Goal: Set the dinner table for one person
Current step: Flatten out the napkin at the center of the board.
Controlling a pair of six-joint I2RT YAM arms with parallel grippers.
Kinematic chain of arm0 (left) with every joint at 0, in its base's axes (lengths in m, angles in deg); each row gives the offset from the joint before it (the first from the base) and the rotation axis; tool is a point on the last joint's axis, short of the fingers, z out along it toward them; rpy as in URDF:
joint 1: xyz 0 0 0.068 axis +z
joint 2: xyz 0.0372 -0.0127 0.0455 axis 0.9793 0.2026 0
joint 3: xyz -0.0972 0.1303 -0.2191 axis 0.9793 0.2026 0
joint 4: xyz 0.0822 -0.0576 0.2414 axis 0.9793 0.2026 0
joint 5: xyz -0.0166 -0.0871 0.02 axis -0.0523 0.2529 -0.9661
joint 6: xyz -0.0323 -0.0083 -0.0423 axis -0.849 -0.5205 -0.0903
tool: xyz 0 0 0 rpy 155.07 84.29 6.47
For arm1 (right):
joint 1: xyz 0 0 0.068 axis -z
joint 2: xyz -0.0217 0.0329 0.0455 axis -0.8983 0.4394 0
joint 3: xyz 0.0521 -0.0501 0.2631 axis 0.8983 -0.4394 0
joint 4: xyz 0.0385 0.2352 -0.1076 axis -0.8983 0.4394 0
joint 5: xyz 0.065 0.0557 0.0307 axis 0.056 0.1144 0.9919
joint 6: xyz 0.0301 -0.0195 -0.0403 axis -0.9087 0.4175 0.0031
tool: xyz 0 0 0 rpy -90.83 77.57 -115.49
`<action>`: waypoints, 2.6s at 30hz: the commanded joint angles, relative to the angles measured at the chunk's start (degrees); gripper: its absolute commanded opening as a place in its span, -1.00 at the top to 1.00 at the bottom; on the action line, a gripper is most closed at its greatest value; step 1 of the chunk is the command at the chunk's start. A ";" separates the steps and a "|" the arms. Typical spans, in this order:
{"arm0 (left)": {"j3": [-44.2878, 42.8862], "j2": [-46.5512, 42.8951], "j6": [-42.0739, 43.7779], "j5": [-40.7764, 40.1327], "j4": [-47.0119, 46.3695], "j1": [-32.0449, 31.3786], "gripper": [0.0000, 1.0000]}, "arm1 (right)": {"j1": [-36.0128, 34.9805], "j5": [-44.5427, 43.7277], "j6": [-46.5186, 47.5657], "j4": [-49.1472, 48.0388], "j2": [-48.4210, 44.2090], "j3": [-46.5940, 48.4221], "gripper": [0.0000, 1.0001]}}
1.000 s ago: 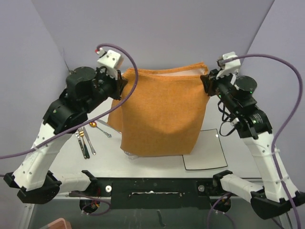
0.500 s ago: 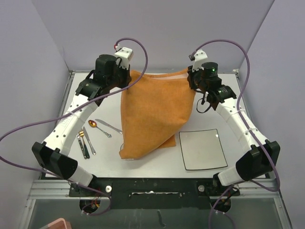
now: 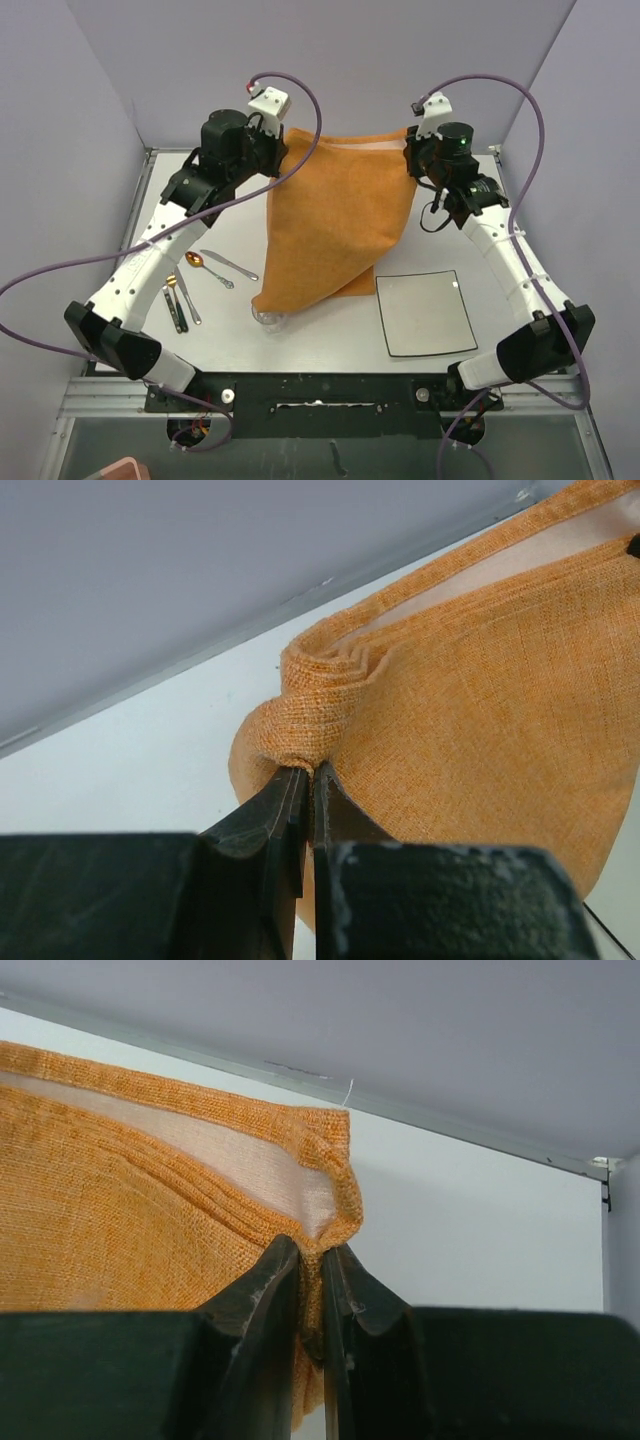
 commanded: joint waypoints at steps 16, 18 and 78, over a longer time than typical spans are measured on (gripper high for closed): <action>4.99 -14.38 1.44 -4.56 -14.20 -3.41 1.00 | -0.93 -1.92 1.67 -2.93 -11.44 1.34 1.00; 4.34 -14.19 1.48 -4.64 -13.43 -3.49 1.00 | -0.86 -2.01 1.37 -2.94 -11.12 1.19 1.00; 23.04 -21.86 5.03 -11.55 -27.20 -1.05 1.00 | -3.25 -4.32 -1.47 -5.60 -15.57 -6.91 1.00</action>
